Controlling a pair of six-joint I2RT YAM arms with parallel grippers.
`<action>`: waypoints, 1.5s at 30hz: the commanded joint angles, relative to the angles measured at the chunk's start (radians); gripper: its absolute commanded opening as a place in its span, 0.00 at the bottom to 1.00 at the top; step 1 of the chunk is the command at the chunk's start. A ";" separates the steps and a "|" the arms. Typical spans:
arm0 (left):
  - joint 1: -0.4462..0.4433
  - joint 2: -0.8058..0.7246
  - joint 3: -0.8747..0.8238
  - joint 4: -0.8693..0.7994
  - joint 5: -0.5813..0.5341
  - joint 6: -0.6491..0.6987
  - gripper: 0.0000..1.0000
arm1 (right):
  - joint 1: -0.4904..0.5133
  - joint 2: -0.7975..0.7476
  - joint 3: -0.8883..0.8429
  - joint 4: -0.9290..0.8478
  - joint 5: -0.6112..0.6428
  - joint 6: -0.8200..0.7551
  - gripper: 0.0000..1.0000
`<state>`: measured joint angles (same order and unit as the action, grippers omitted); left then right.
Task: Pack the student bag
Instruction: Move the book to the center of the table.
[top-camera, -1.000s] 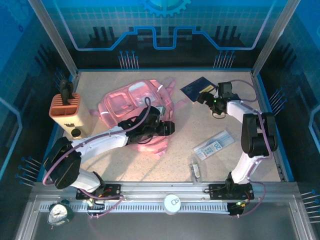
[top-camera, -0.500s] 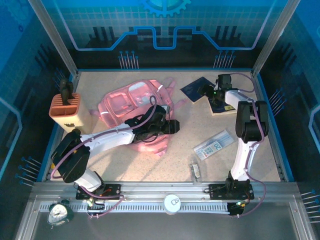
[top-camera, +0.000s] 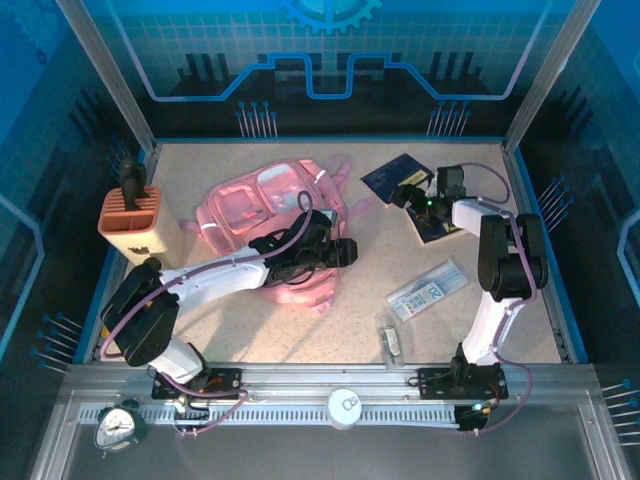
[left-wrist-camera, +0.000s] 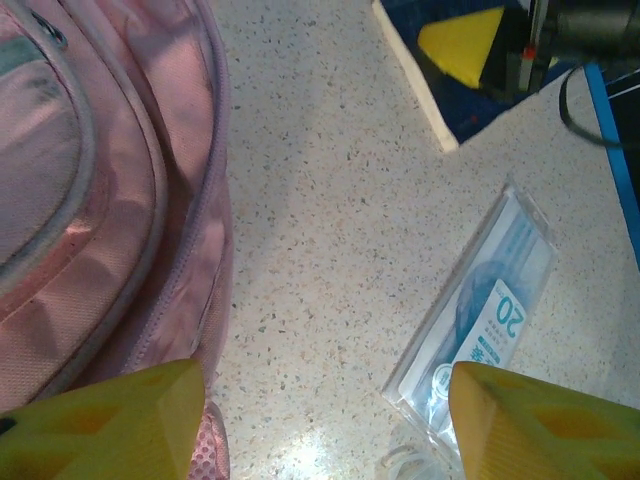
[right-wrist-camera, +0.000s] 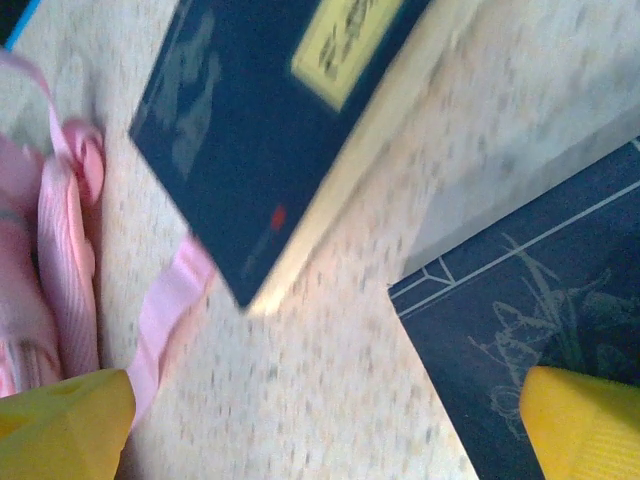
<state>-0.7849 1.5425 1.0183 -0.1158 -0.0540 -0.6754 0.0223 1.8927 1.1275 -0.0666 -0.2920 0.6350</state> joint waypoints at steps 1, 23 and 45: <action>-0.006 -0.062 -0.015 -0.020 -0.040 -0.002 0.66 | 0.050 -0.049 -0.115 -0.119 -0.064 0.003 1.00; -0.050 -0.131 -0.068 0.026 -0.092 -0.049 0.66 | 0.090 -0.239 -0.070 -0.371 0.095 -0.158 0.87; -0.052 -0.078 -0.023 -0.023 -0.088 0.007 0.68 | 0.230 -0.099 -0.104 -0.358 -0.004 -0.161 0.87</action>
<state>-0.8295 1.4719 0.9588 -0.1123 -0.1169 -0.6979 0.1989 1.8069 1.0943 -0.3527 -0.2340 0.4858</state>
